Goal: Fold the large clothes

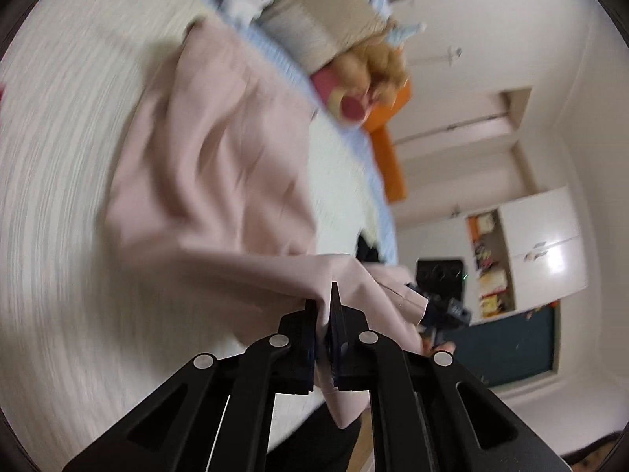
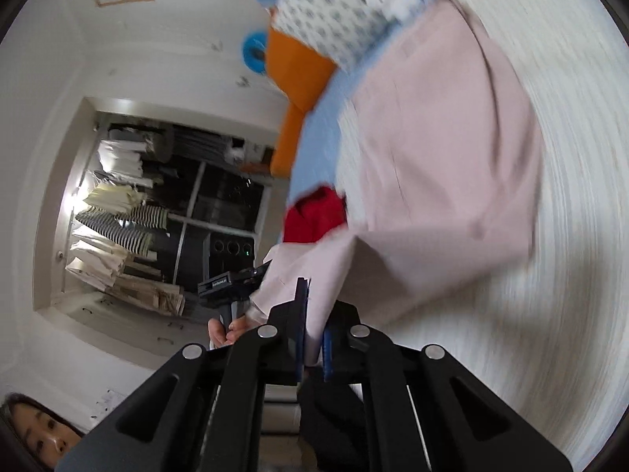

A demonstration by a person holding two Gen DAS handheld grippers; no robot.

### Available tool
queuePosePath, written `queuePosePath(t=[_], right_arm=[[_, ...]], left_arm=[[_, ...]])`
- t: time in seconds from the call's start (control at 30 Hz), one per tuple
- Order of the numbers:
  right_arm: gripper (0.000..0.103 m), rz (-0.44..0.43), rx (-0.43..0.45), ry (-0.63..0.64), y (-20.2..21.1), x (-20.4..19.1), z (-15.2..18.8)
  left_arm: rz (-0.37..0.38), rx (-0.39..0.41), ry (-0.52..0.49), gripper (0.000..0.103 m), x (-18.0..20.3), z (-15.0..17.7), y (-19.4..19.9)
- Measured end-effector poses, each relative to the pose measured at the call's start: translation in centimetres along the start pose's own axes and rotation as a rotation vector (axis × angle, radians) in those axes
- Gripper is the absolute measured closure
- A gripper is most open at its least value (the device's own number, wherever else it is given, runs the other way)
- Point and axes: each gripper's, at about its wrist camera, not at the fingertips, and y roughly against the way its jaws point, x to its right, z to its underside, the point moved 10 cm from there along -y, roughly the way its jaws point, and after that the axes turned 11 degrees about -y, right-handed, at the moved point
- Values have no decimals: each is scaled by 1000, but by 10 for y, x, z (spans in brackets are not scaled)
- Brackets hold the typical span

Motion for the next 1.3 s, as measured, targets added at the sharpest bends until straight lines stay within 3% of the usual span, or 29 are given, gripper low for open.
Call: queuePosePath(t=[0.2,0.27,0.37,0.5,0.67,0.77,0.83,0.87,0.9,0.93,0.97,1.0,1.03,1.1,1.17,1.23,1.27,1.3], right_arm=[[97,-3,112,-1,-15,-13,-120],[97,7,151,-21,-15,-8,-160],[97,60,211,-66,-24,10,-217],[97,153,247,-134,-49,57,-275],[99,201,307,-170,-74,111,-305],[99,246,320,-149,-86,126,-309],[95,291,303,-121,-86,120,-309],[88,312,289,-102,-84,112,-307],[82,341,272,-54,-79,96,-303],[52,351,276,-11,-69,81,-296],[8,373,311,52,-57,65,-295],[3,380,376,139,-38,40,-292],[4,374,393,176,-30,29,-289],[4,368,434,247,-8,2,-282],[4,381,448,317,-1,-19,-270],[11,410,454,407,-12,-33,-257],[31,444,439,442,-26,-33,-251],[56,486,422,450,-37,-29,-250]], left_arm=[[28,101,33,93,-22,-119,-9],[-1,133,51,93,-40,-162,-17],[-62,131,119,93,-79,-202,-38],[-131,116,211,93,-142,-226,-64],[-129,142,281,93,-209,-231,-86],[-97,167,340,92,-234,-223,-100],[-50,189,354,91,-233,-220,-97],[-14,194,354,88,-227,-222,-92],[16,201,331,78,-217,-224,-84],[25,212,286,59,-205,-228,-74],[-17,243,221,44,-193,-234,-58],[-70,285,163,13,-184,-240,-42],[-127,337,91,4,-168,-245,-19],[-166,392,-15,4,-133,-250,14],[-237,375,-119,4,-95,-248,21],[-365,346,-258,3,-66,-242,7],[-460,323,-343,3,-54,-239,-8],[-545,296,-441,4,-44,-234,-26]])
